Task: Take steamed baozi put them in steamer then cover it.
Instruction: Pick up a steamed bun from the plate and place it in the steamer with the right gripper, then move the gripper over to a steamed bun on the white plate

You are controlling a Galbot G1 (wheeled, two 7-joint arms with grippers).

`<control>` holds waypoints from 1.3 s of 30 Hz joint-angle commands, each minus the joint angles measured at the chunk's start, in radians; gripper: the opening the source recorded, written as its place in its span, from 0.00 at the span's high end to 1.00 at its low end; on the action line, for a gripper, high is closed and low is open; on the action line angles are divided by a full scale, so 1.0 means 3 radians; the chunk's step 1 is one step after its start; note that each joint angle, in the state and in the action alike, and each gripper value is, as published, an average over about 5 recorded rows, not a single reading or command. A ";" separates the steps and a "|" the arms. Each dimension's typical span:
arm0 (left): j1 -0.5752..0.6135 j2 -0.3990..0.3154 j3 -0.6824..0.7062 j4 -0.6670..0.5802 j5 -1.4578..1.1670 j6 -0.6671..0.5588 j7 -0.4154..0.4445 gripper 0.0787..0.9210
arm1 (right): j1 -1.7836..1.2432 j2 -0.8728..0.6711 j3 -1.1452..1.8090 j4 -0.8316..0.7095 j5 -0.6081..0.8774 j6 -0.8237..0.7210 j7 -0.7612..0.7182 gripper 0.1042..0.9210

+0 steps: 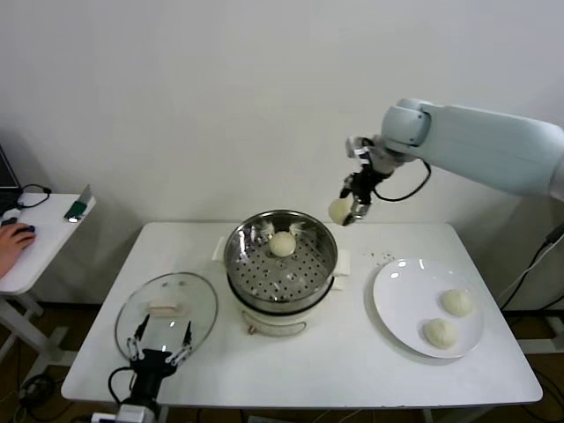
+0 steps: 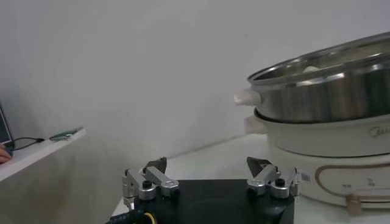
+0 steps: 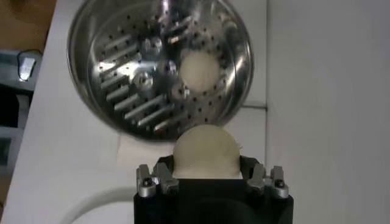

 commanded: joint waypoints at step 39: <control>-0.0061 0.0021 0.0007 0.0000 0.0110 0.0010 -0.0033 0.12 | -0.0710 0.1098 0.0050 -0.0456 -0.0095 -0.0115 0.0097 0.12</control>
